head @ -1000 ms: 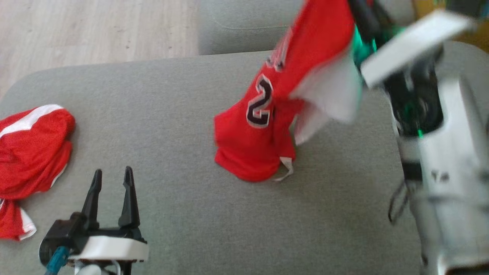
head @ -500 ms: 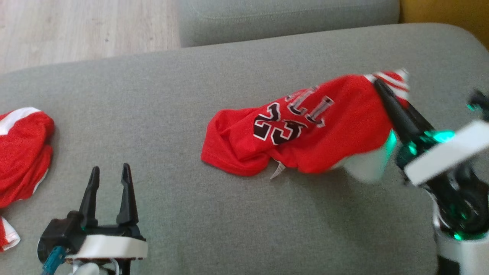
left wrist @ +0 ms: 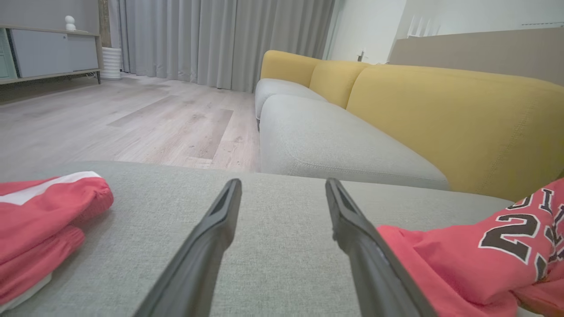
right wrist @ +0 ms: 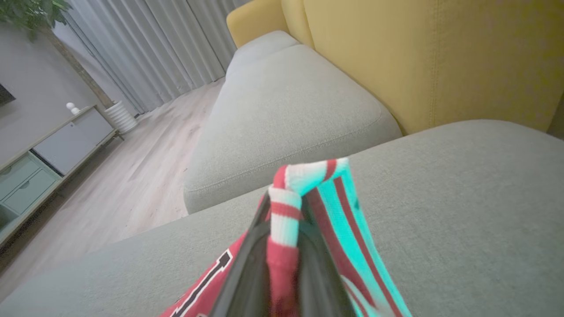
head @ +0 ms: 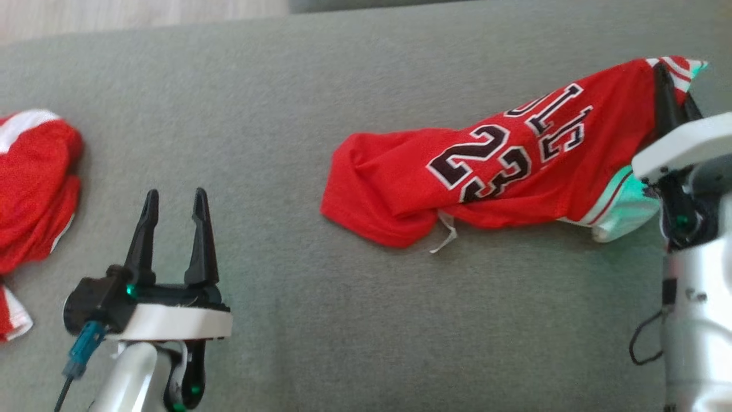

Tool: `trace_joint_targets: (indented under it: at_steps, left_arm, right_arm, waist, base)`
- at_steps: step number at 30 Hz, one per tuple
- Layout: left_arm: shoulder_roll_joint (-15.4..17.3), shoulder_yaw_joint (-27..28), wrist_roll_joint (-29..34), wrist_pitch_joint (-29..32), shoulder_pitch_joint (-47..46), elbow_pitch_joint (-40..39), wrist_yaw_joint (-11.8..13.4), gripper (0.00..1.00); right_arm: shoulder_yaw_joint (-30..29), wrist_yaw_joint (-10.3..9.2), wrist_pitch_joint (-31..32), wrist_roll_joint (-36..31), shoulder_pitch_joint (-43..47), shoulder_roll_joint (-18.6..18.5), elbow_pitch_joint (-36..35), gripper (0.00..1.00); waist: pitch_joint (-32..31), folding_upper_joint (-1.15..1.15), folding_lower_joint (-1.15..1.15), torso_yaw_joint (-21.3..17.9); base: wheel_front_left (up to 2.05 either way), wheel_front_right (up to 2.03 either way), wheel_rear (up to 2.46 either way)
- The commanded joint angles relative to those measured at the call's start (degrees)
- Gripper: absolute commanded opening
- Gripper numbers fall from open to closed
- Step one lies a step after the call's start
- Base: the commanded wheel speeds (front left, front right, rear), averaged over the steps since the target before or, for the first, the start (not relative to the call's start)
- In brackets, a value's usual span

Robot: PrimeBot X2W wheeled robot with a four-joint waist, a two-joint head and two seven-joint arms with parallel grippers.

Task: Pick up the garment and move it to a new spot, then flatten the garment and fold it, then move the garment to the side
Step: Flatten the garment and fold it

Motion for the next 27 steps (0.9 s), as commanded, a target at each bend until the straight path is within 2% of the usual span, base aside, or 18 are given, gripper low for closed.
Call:
trace_joint_targets:
  at_steps: [1, 3, 9, 15, 18, 27]
  left_arm:
    - [0.4, 1.3, 0.9, -0.5, -2.7, -0.9, -0.2, 1.00]
    - [0.1, 1.0, 1.0, -0.5, -3.1, -0.5, -0.5, 1.00]
    - [-0.3, 1.2, 1.2, -0.5, -2.8, 0.7, -0.7, 1.00]
    - [-0.3, 3.0, 1.1, -0.5, 0.5, 1.3, -0.6, 1.00]
    - [-0.1, 3.9, 1.0, -0.5, 2.5, 1.3, -0.4, 1.00]
    - [-0.1, 4.5, 0.9, -0.5, 5.8, 0.8, -0.2, 1.00]
  right_arm:
    - [2.0, 0.44, -3.8, 0.3, -4.6, -1.0, 3.5, 0.19]
    - [3.7, 0.44, -5.8, 0.2, -6.5, -1.9, 7.6, 1.00]
    - [9.3, 0.44, -10.9, -1.9, -7.5, -5.0, 12.0, 1.00]
    - [11.0, 0.44, -13.9, -8.0, -1.3, -7.0, 9.0, 1.00]
    - [9.5, 0.44, -12.7, -11.1, 4.3, -6.2, 4.6, 1.00]
    - [5.8, 0.44, -4.3, -15.0, 20.5, 0.6, -11.4, 1.00]
  waist:
    - [1.8, 0.00, -0.01, 2.0]
    - [2.0, 0.00, -0.01, 2.5]
    - [0.3, 0.00, -0.01, 2.5]
    - [-4.1, 0.00, -0.01, 0.5]
    - [-6.2, 0.00, -0.01, -0.6]
    - [-9.4, 0.00, -0.01, -2.1]
  base:
    - [0.00, 0.00, 0.00]
    - [0.00, 0.00, 0.00]
    - [0.00, 0.00, 0.00]
    - [0.00, 0.00, 0.00]
    - [0.00, 0.00, 0.00]
    - [0.00, 0.00, 0.00]
